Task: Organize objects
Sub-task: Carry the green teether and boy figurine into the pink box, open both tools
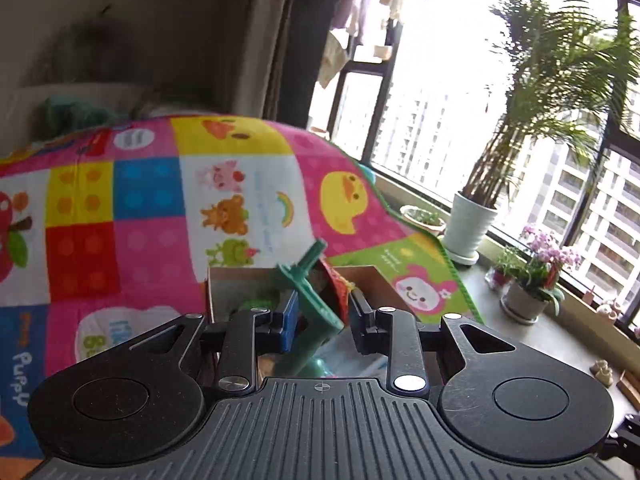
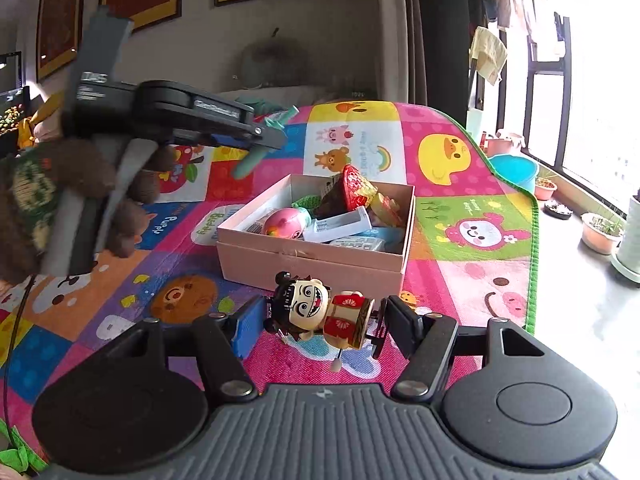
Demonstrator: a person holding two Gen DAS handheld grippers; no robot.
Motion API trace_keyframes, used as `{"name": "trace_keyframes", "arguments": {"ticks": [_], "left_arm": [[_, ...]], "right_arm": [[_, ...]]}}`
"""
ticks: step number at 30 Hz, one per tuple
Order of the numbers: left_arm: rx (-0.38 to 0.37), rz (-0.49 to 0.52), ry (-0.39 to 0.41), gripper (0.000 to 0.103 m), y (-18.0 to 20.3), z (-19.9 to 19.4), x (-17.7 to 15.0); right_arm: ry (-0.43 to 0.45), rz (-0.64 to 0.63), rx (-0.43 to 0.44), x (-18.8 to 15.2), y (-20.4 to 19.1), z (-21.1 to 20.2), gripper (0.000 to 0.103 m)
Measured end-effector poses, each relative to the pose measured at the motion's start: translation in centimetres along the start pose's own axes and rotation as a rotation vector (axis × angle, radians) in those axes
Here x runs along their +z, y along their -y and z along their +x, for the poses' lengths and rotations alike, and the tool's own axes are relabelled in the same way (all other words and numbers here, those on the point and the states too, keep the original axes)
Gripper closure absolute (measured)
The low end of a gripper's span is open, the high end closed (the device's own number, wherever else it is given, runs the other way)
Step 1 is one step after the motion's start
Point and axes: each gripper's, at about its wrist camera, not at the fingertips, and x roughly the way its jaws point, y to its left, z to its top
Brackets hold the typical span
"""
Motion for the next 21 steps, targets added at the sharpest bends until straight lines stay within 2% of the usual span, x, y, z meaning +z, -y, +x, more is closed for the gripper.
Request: {"name": "trace_keyframes", "arguments": {"ticks": [3, 6, 10, 13, 14, 15, 16, 18, 21], "left_arm": [[-0.002, -0.085, 0.024, 0.072, -1.8, -0.1, -0.7], [-0.001, -0.123, 0.043, 0.072, -3.2, -2.3, -2.0], [-0.002, -0.172, 0.04, 0.072, -5.1, -6.2, -5.2], [0.026, -0.219, 0.034, 0.072, -6.1, -7.9, -7.5], [0.036, -0.232, 0.028, 0.072, -6.4, -8.1, -8.1], [0.039, -0.242, 0.018, 0.072, -6.7, -8.2, -8.5], [0.039, -0.249, 0.006, 0.072, -7.0, -8.1, -8.7], [0.046, -0.263, -0.014, 0.072, -7.6, -8.0, -8.8], [0.055, -0.294, -0.025, 0.072, -8.2, -7.4, -8.5]], "right_arm": [[-0.004, 0.003, -0.013, 0.1, 0.5, 0.1, 0.038], [-0.01, -0.004, -0.025, 1.1, 1.1, 0.8, 0.038], [0.017, 0.051, 0.032, 4.8, 2.3, 2.4, 0.038], [0.032, 0.112, 0.058, 8.3, 3.3, 4.6, 0.038], [0.008, 0.141, 0.081, 9.2, 3.8, 5.6, 0.033], [-0.029, 0.183, 0.106, 10.0, 4.4, 6.7, 0.021], [-0.043, 0.24, 0.113, 10.3, 5.1, 7.3, 0.019], [-0.043, 0.292, 0.118, 10.5, 6.1, 7.5, 0.018], [-0.026, 0.284, 0.065, 9.4, 7.0, 7.0, 0.017]]}}
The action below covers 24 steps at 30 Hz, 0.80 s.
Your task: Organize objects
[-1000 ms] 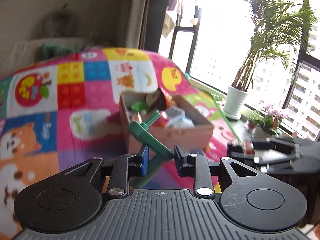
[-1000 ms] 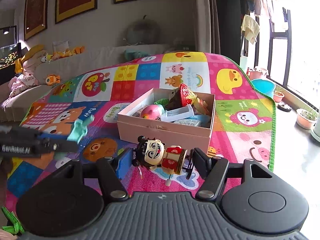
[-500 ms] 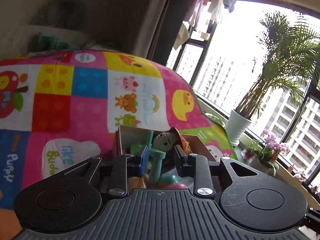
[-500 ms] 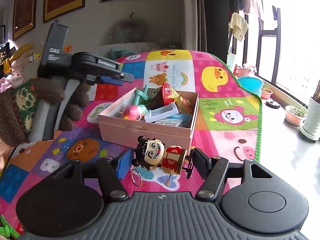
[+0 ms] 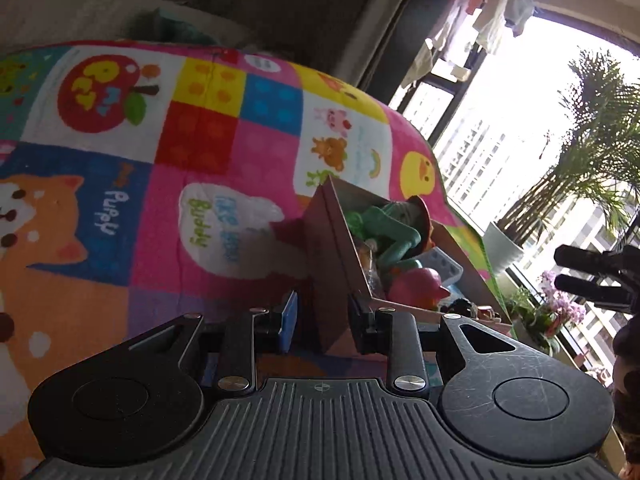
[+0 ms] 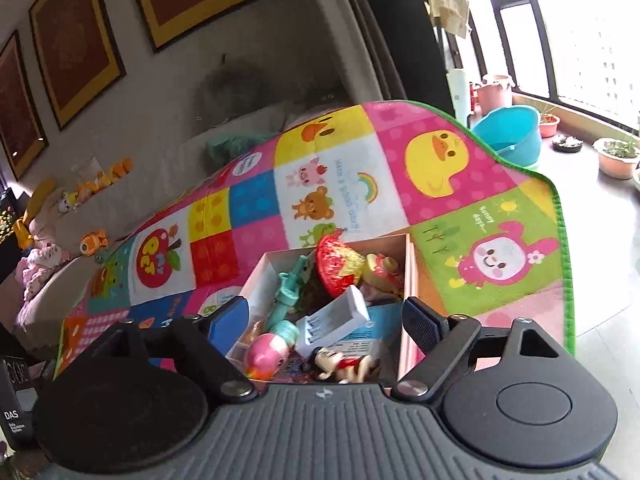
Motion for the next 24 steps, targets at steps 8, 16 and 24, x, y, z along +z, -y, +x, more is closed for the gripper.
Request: {"name": "trace_keyframes", "arguments": {"ticks": [8, 16, 24], "left_arm": [[0.003, 0.011, -0.07, 0.072, 2.3, 4.0, 2.6], [0.29, 0.035, -0.276, 0.027, 2.7, 10.3, 3.6], [0.35, -0.058, -0.148, 0.006, -1.7, 5.2, 2.2]], "right_arm": [[-0.055, -0.292, -0.138, -5.7, -0.4, 1.6, 0.003], [-0.114, -0.398, -0.121, -7.4, -2.2, 4.8, 0.044], [-0.082, -0.449, -0.054, -7.6, -5.1, 7.1, 0.043]]}}
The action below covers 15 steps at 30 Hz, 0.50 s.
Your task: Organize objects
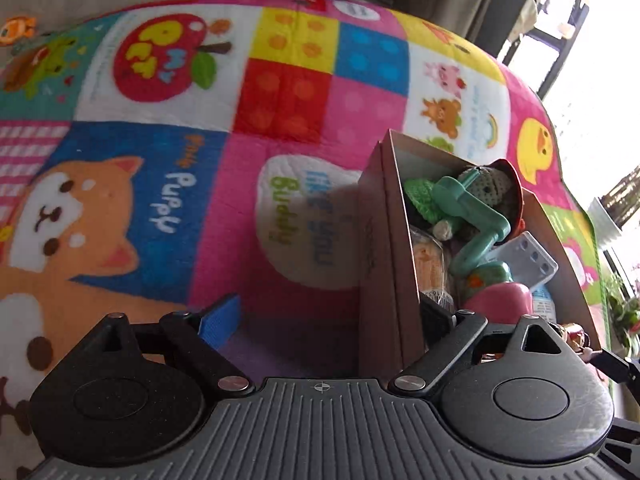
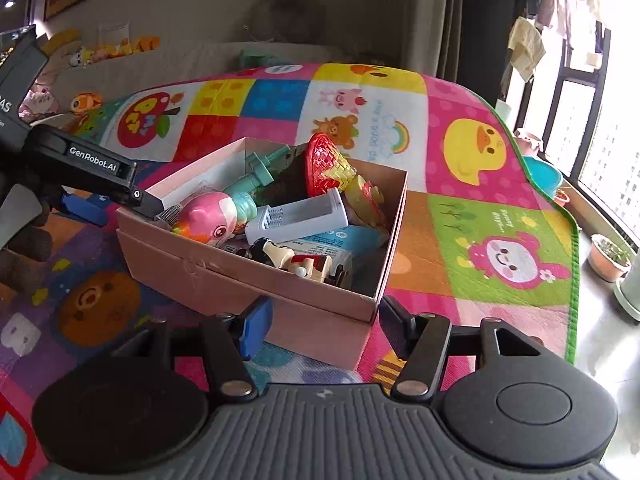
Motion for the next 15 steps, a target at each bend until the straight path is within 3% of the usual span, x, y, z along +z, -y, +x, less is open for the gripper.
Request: {"name": "trace_keyframes", "arguments": {"ticks": [4, 7, 11, 15], "left_arm": [[0.009, -0.06, 0.069, 0.004, -3.2, 0.5, 0.8], [0.025, -0.034, 0.102, 0.002, -4.5, 1.2, 1.7], [0.001, -0.072, 0.091, 0.001, -5.6, 2.0, 2.2], [0.002, -0.044, 0.113, 0.001, -5.5, 2.3, 2.1]], "right_arm": [[0.004, -0.034, 0.01, 1.6, -3.0, 2.0, 0.043], [0.013, -0.057, 0.005, 2.6, -4.8, 3.2, 0.043], [0.018, -0.09, -0.025, 3.3, -6.0, 4.2, 0.043], [0.008, -0.094, -0.048, 3.7, -6.2, 4.7, 0.043]]}}
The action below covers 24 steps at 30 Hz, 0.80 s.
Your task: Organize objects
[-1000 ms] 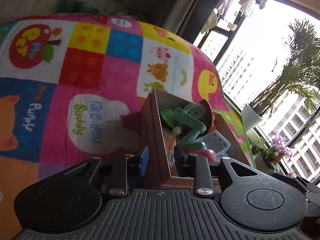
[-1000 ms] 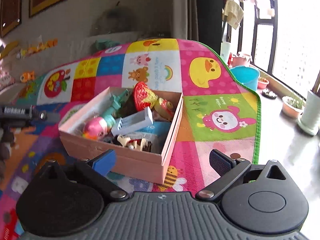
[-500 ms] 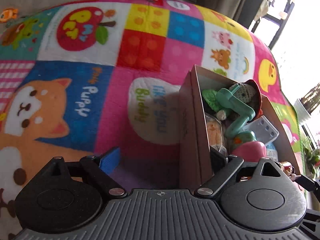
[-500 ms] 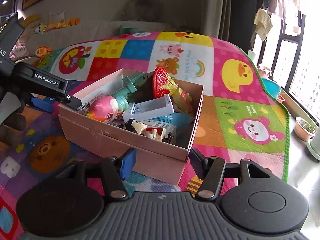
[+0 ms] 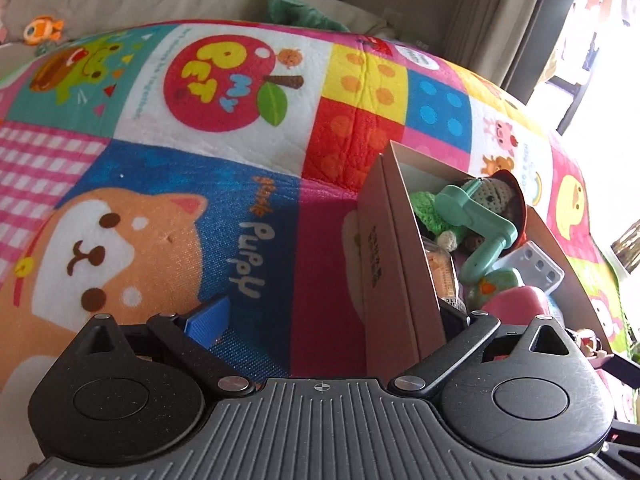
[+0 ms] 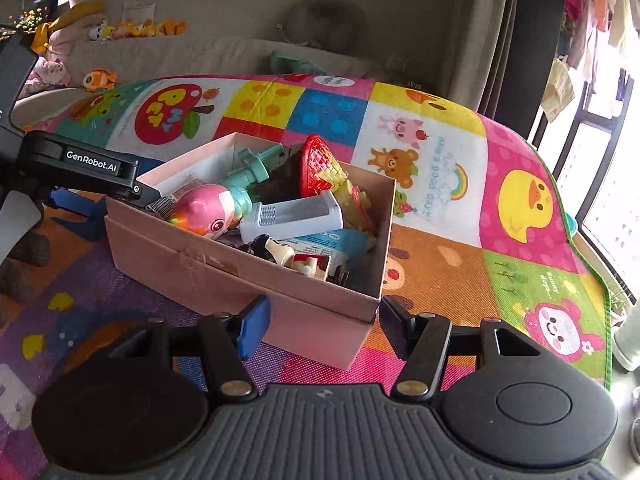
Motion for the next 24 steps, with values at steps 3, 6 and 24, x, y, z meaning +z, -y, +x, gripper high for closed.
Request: {"name": "trace_keyframes", "arguments": {"ticks": [3, 6, 24], "left_arm": [[0.002, 0.008, 0.02, 0.004, 0.3, -0.4, -0.1], [-0.031, 0.007, 0.071, 0.006, 0.2, -2.9, -0.4], [0.15, 0.287, 0.038, 0.003, 5.5, -10.5, -13.9]], "right_arm": [[-0.017, 0.024, -0.015, -0.1, 0.1, -0.2, 0.043], [-0.034, 0.09, 0.007, -0.6, 0.7, -1.6, 0.026], [-0.17, 0.238, 0.023, -7.3, -1.4, -5.1, 0.0]]}}
